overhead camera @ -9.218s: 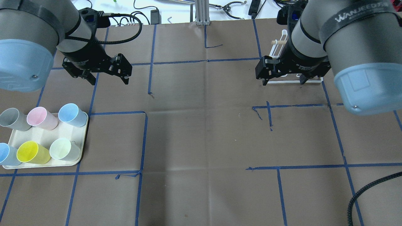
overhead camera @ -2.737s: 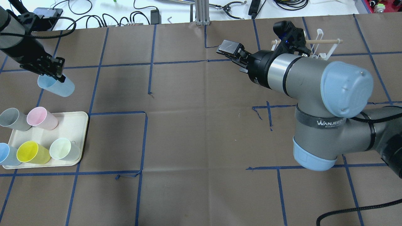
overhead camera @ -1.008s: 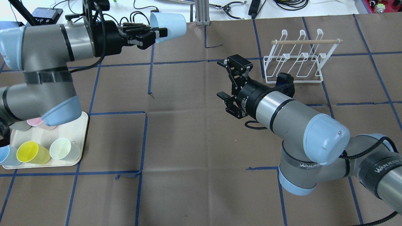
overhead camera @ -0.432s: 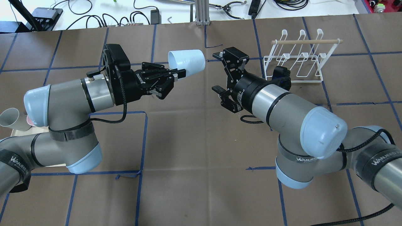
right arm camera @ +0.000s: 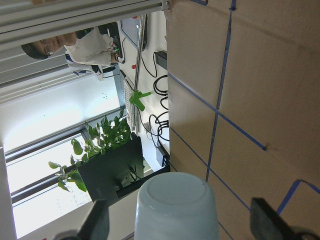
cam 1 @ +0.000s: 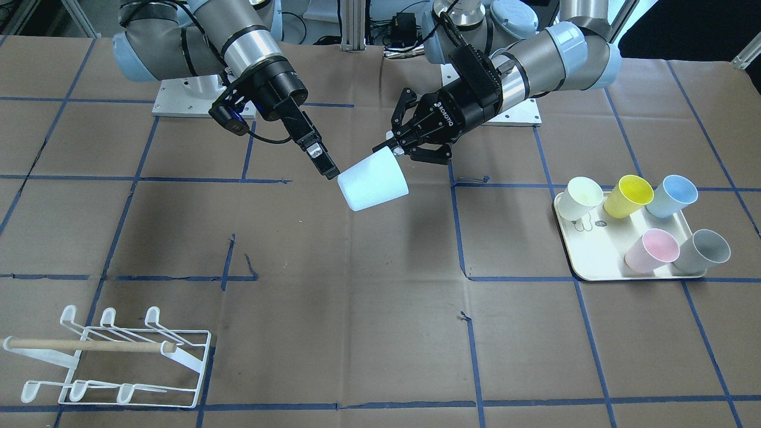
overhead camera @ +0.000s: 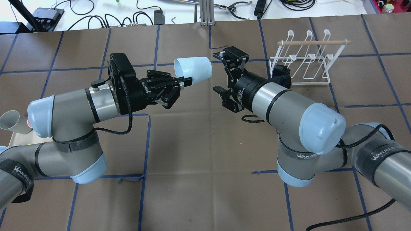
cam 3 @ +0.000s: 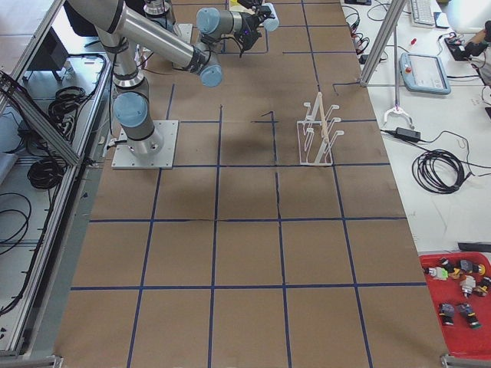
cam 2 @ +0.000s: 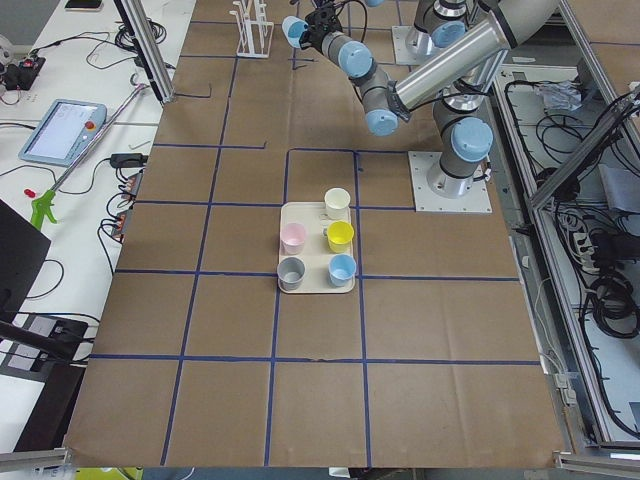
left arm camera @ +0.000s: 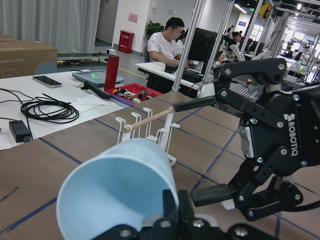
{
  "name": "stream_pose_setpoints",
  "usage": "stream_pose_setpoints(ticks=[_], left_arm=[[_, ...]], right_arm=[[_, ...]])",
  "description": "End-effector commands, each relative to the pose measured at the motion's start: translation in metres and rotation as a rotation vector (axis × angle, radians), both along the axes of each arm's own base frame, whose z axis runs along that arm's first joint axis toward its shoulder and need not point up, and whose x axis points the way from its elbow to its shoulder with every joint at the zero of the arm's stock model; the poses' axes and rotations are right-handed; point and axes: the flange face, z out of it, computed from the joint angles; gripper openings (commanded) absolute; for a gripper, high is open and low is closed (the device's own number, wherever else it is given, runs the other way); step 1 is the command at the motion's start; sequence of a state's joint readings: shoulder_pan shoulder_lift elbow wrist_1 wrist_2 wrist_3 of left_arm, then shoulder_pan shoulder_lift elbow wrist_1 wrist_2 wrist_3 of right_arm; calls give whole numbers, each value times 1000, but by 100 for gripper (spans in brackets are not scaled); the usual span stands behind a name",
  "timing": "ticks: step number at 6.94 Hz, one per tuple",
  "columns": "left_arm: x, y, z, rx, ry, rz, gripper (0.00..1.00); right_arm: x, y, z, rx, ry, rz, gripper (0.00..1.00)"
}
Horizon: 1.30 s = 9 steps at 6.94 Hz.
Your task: Transfer IKEA cup to right arm and place on rack
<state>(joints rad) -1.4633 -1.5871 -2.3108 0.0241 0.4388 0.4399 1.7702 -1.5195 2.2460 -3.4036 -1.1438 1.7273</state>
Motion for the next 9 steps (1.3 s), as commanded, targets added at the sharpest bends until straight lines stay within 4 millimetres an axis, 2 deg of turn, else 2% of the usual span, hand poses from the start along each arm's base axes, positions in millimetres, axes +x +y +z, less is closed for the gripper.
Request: stream_pose_setpoints(ticks=[1,3,7,9], left_arm=[[0,0,-1,2,1,0,1],[0,1,0,-1,0,0,1],[0,0,1,-3,1,1,2],[-1,1,1,-3,1,-1,3]], right_arm=[[9,-12,0,-2,2,11,100],[21,-21,-8,12,13,17,99],[36,-42,-6,-1,16,26,99],[41,-40,-7,4,13,31,99]])
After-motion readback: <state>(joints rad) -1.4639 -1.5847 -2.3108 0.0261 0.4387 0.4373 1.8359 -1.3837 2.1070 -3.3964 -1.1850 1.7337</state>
